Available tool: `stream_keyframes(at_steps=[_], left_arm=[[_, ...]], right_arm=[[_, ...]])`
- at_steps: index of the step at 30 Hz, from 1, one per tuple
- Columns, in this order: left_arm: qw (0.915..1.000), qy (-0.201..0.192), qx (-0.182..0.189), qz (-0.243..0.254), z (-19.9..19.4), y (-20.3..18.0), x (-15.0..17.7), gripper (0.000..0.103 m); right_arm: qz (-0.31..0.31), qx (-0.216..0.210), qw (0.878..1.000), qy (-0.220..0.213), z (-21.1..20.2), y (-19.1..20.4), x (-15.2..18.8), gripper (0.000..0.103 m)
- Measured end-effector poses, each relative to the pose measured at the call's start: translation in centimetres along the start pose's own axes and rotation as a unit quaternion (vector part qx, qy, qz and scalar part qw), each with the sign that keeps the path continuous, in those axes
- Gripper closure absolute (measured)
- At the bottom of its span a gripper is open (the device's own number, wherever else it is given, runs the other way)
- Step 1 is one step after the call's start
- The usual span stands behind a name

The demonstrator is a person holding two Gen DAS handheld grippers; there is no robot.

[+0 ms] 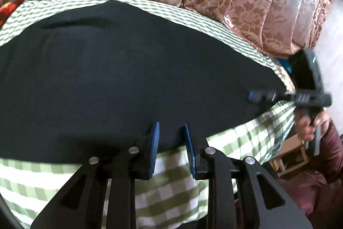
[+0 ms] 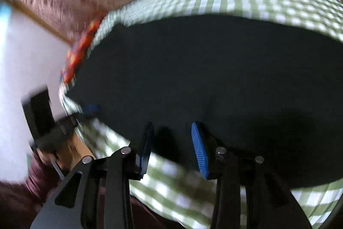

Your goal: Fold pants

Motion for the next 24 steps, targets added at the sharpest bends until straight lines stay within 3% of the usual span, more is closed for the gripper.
stream_keyframes(at_steps=[2,5,10,16,18,24], left_arm=[[1.0000,-0.004,0.002,-0.002,-0.3,0.4,0.2,0.079],[0.9992,-0.026,0.017,-0.024,-1.0,0.7,-0.3,0.079],[0.9963,-0.082,-0.015,-0.021,-3.0,1.2,-3.2,0.079],[0.9931,-0.106,-0.049,-0.012,-3.9,2.5,-5.0,0.079],[0.9934,-0.105,-0.043,-0.018,-3.8,3.0,-4.8,0.079],[0.9943,-0.093,-0.048,-0.023,-3.7,4.1,-3.6,0.079]], right_arm=[[-0.029,0.010,0.999,-0.008,-0.5,0.0,1.4,0.068],[-0.019,0.005,1.000,-0.001,-0.8,-0.8,2.0,0.071],[-0.029,0.004,1.000,-0.011,-2.0,-0.1,-0.1,0.066],[-0.043,-0.065,0.997,-0.030,-2.6,4.5,-5.4,0.063],[-0.046,-0.091,0.994,-0.032,-1.9,6.2,-7.6,0.053],[-0.055,-0.142,0.988,-0.019,1.5,10.9,-15.8,0.052]])
Point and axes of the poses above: each gripper's, at about its wrist camera, not at the fingertips, and z roughly the way its jaws point, y to its left, x to its underside, the point moved 9 cm from there along z, roughly the way its jaws point, and after that the axes turned 14 degrees about x, right-handed, at the moved point
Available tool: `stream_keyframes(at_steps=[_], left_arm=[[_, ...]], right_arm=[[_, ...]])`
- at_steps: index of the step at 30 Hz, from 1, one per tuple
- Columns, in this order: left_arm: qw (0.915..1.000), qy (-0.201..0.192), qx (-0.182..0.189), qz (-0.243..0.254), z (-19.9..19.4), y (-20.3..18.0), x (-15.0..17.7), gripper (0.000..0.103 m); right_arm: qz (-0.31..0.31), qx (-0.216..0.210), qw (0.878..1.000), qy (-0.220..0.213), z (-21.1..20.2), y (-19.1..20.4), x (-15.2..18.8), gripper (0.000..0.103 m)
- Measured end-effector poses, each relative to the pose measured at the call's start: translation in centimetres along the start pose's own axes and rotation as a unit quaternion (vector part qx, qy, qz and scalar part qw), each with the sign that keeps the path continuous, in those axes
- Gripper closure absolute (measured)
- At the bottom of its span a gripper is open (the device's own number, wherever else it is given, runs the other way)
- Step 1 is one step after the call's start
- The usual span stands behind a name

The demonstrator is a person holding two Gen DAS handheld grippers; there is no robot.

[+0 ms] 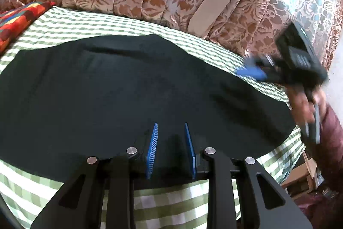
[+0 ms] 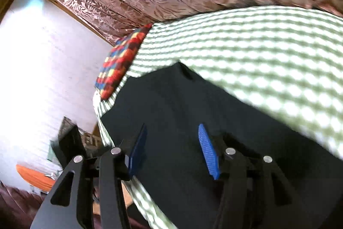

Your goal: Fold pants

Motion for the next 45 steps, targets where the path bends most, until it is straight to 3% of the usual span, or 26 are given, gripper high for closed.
stream_keyframes(at_steps=[5,9,14,18,21,23,26,28,30,33,36,40,42,44,45], left_arm=[[0.9999,-0.005,0.000,-0.009,-0.3,1.0,0.0,0.079],[0.9997,-0.001,0.001,-0.024,0.0,1.7,0.3,0.079],[0.9993,0.003,0.005,-0.036,0.6,2.2,0.8,0.079],[0.9993,0.006,0.008,-0.037,0.9,2.3,1.0,0.079],[0.9992,0.010,0.008,-0.038,1.1,2.3,1.0,0.079],[0.9991,0.009,0.009,-0.040,1.2,2.4,1.0,0.079],[0.9989,0.008,0.010,-0.046,1.3,2.5,1.2,0.079],[0.9988,0.007,0.011,-0.047,1.3,2.6,1.2,0.079],[0.9987,0.007,0.011,-0.049,1.3,2.7,1.3,0.079],[0.9984,0.013,0.003,-0.055,1.6,3.1,1.6,0.079],[0.9981,0.015,0.000,-0.060,1.9,3.2,1.6,0.079],[0.9971,0.014,0.007,-0.075,1.9,3.6,1.6,0.079],[0.9963,0.012,0.015,-0.083,1.7,3.6,1.3,0.079],[0.9960,0.010,0.020,-0.086,1.2,3.7,0.8,0.079],[0.9958,0.004,0.021,-0.089,0.9,3.8,0.4,0.079]], right_arm=[[-0.008,-0.018,0.999,0.032,5.1,1.3,-5.1,0.053],[-0.017,-0.004,0.998,0.068,9.1,1.2,-6.4,0.053],[-0.091,-0.014,0.993,0.075,10.0,3.8,-4.6,0.058],[-0.145,-0.024,0.985,0.096,10.3,4.7,-2.1,0.049],[-0.116,-0.012,0.988,0.099,11.4,3.2,-2.9,0.043],[-0.083,-0.031,0.991,0.099,12.0,2.6,-4.0,0.042],[-0.046,-0.070,0.990,0.113,12.9,2.7,-5.2,0.032],[-0.032,-0.072,0.991,0.110,13.4,2.6,-6.0,0.032],[-0.002,-0.073,0.994,0.078,13.3,2.4,-7.7,0.055],[0.072,-0.100,0.992,0.023,12.3,1.0,-10.5,0.068],[0.101,-0.057,0.992,0.043,14.9,-1.1,-10.2,0.069],[0.127,-0.078,0.987,0.063,16.1,-2.2,-9.6,0.070],[0.116,-0.087,0.987,0.064,15.0,-1.8,-9.8,0.058],[0.097,-0.088,0.990,0.060,13.5,-1.3,-9.7,0.054],[0.088,-0.076,0.992,0.047,12.5,-1.2,-9.9,0.039]])
Point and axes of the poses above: each gripper's, at about its wrist camera, not at the fingertips, and z roughly the way its jaws point, y to its left, x to its underside, the point moved 9 cm from there along z, roughly the way its jaws point, and after that the axes turned 14 degrees about x, right-handed, at the moved point
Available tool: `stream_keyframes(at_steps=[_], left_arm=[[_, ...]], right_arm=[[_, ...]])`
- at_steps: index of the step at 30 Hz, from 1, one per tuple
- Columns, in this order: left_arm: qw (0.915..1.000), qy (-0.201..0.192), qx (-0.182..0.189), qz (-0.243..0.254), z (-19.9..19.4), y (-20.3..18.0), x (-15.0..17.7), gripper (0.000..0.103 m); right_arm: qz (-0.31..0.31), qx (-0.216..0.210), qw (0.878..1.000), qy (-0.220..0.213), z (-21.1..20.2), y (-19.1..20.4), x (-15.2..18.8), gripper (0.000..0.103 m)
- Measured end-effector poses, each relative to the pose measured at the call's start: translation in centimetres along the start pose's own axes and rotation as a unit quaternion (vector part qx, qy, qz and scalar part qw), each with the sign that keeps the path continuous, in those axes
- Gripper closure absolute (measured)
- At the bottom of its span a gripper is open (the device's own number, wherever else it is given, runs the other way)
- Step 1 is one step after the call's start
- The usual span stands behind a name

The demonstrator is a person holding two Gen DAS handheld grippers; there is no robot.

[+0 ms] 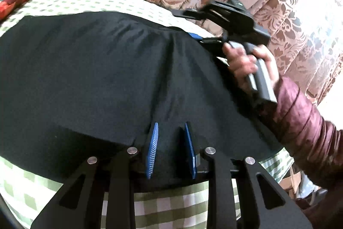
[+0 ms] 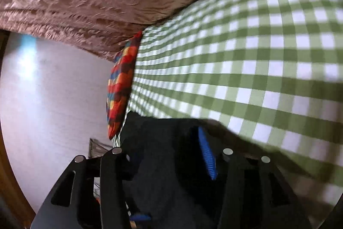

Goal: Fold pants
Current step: 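Grasp the folded pants edge with the right gripper and fold it over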

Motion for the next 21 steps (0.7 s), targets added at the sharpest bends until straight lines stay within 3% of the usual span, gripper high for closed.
stream_keyframes(at_steps=[4,9,14,16,17,19,21], left_arm=[[0.9997,-0.024,-0.009,0.002,-1.3,0.3,-1.8,0.079],[0.9976,-0.036,-0.048,0.036,-1.6,0.7,-4.9,0.079],[0.9950,-0.041,-0.089,0.020,-0.7,3.7,-8.4,0.079],[0.9921,-0.040,-0.119,0.007,-0.4,5.8,-9.4,0.079],[0.9892,-0.036,-0.142,0.003,-0.3,6.9,-9.7,0.079],[0.9835,-0.019,-0.179,-0.020,0.1,10.1,-9.6,0.079],[0.9851,-0.019,-0.167,-0.037,0.1,11.5,-9.5,0.079]], right_arm=[[-0.009,0.008,0.999,-0.034,-3.5,0.5,0.4,0.038],[-0.085,0.022,0.996,-0.021,-5.3,2.9,4.7,0.055],[-0.120,0.111,0.987,-0.002,-3.0,1.8,7.6,0.058],[-0.117,0.164,0.979,-0.018,-2.2,0.3,7.2,0.062],[-0.108,0.191,0.975,-0.021,-1.5,-0.9,6.9,0.072],[-0.084,0.192,0.977,-0.025,-0.8,-2.0,6.6,0.079],[-0.081,0.185,0.979,-0.035,-0.9,-2.5,6.7,0.080]])
Point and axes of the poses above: each gripper's, at about its wrist camera, not at the fingertips, and z roughly the way its jaws point, y to its left, x to its underside, the point moved 9 cm from there along z, roughly the way its jaws point, and after that the axes turned 14 degrees about x, right-handed, at the moved point
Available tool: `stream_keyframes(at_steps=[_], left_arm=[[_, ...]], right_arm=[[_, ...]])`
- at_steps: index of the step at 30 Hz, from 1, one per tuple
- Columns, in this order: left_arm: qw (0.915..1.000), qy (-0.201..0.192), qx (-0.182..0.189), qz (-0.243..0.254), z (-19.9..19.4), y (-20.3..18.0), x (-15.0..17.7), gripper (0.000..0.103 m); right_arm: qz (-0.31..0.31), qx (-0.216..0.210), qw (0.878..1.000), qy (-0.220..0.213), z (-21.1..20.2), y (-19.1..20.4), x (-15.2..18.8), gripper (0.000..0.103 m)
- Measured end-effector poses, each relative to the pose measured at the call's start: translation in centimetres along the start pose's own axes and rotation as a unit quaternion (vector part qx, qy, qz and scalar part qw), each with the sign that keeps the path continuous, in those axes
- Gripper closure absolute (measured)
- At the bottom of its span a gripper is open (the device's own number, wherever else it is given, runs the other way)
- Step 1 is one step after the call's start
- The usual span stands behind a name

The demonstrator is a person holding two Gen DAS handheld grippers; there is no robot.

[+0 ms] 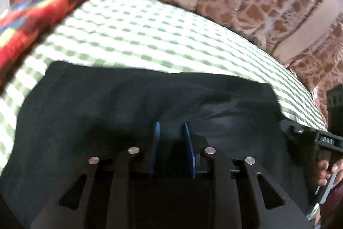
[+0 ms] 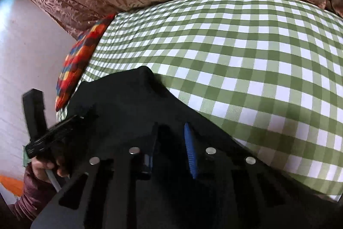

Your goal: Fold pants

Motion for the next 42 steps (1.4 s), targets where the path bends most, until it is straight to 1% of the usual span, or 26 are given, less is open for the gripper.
stream_keyframes(at_steps=[1,4,5,6,7,8,9,13,16,17,19,20,21,24,28,30,31,32,33,34,35,36,38,39,41,42], left_arm=[[0.9999,-0.003,0.012,-0.010,-0.2,0.2,-0.1,0.079],[0.9994,-0.016,0.023,-0.022,-2.0,0.4,-0.3,0.078],[0.9990,-0.024,0.025,-0.028,-2.9,0.6,-0.4,0.076],[0.9980,-0.036,0.032,-0.041,-4.4,1.2,-0.3,0.067],[0.9967,-0.048,0.038,-0.053,-5.6,1.5,-0.3,0.063],[0.9949,-0.062,0.043,-0.067,-7.2,2.0,-0.2,0.061],[0.9929,-0.076,0.045,-0.080,-8.8,2.6,-0.2,0.061],[0.9800,-0.137,0.035,-0.140,-16.2,6.6,0.9,0.061],[0.9691,-0.162,0.023,-0.185,-20.2,9.6,2.9,0.061],[0.9641,-0.170,0.023,-0.203,-21.4,10.6,3.9,0.061],[0.9582,-0.172,0.024,-0.227,-22.1,11.8,5.2,0.061],[0.9559,-0.172,0.024,-0.237,-22.2,12.3,5.7,0.059],[0.9533,-0.173,0.025,-0.246,-22.1,12.5,6.1,0.052],[0.9463,-0.167,0.049,-0.272,-20.9,12.7,7.2,0.051],[0.9441,-0.150,0.059,-0.288,-18.3,12.4,7.4,0.051],[0.9436,-0.147,0.057,-0.291,-17.4,12.3,7.3,0.052],[0.9441,-0.148,0.059,-0.289,-17.2,12.2,7.1,0.061],[0.9468,-0.149,0.055,-0.280,-17.0,12.0,7.0,0.083],[0.9499,-0.151,0.046,-0.269,-17.0,11.8,6.8,0.087],[0.9507,-0.157,0.049,-0.263,-17.2,11.4,6.7,0.090],[0.9517,-0.167,0.050,-0.252,-17.8,10.9,6.5,0.091],[0.9546,-0.173,0.042,-0.239,-18.5,10.5,6.4,0.091],[0.9569,-0.176,0.025,-0.230,-19.1,10.7,6.5,0.091],[0.9579,-0.171,0.016,-0.230,-18.9,11.1,6.7,0.091],[0.9637,-0.148,-0.020,-0.221,-17.8,12.4,7.5,0.091],[0.9645,-0.139,-0.024,-0.223,-17.1,13.0,7.9,0.091]], right_arm=[[-0.002,-0.001,1.000,-0.003,-0.1,0.0,0.1,0.080],[-0.002,-0.006,1.000,-0.008,-0.6,0.0,0.4,0.078],[0.000,-0.010,1.000,-0.011,-1.1,0.0,0.6,0.072],[0.002,-0.014,1.000,-0.013,-1.4,0.1,0.6,0.063],[0.002,-0.015,1.000,-0.017,-2.2,-0.2,1.0,0.059],[-0.002,-0.011,1.000,-0.026,-3.1,0.1,1.2,0.054],[-0.009,-0.010,0.999,-0.036,-4.0,0.4,1.5,0.053],[-0.021,-0.028,0.998,-0.048,-6.6,2.1,3.4,0.053],[-0.027,-0.045,0.998,-0.046,-7.8,3.1,6.0,0.052],[-0.028,-0.047,0.998,-0.045,-8.0,3.4,6.7,0.051],[-0.030,-0.054,0.997,-0.040,-8.5,3.9,8.4,0.051],[-0.029,-0.057,0.997,-0.038,-8.7,4.0,9.2,0.051],[-0.027,-0.058,0.997,-0.036,-8.7,4.3,9.7,0.051],[-0.023,-0.057,0.998,-0.028,-8.7,4.6,11.1,0.046],[-0.017,-0.050,0.998,-0.016,-8.4,4.9,12.5,0.046],[-0.015,-0.047,0.999,-0.012,-8.2,4.9,12.8,0.046],[-0.014,-0.046,0.999,-0.011,-8.1,4.6,12.9,0.046],[-0.014,-0.046,0.999,-0.011,-8.1,4.6,12.9,0.046],[-0.010,-0.045,0.999,-0.010,-8.1,4.5,13.0,0.046],[-0.009,-0.045,0.999,-0.011,-8.2,4.4,13.1,0.046],[-0.013,-0.046,0.999,-0.013,-8.6,4.5,13.2,0.045],[-0.020,-0.048,0.999,-0.015,-8.9,4.7,13.4,0.045],[-0.037,-0.041,0.998,-0.009,-9.0,5.0,14.2,0.045],[-0.043,-0.038,0.998,-0.003,-8.7,4.9,14.7,0.046],[-0.055,-0.027,0.998,0.003,-7.9,4.7,15.8,0.047],[-0.063,-0.021,0.998,-0.002,-7.7,4.6,16.1,0.048]])
Point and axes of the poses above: each gripper's, at about its wrist camera, not at the fingertips, and z roughly the way its jaws point, y to its left, x to its underside, the point moved 9 cm from there along z, roughly the way its jaws point, and after that the axes turned 14 degrees about x, right-handed, at the moved point
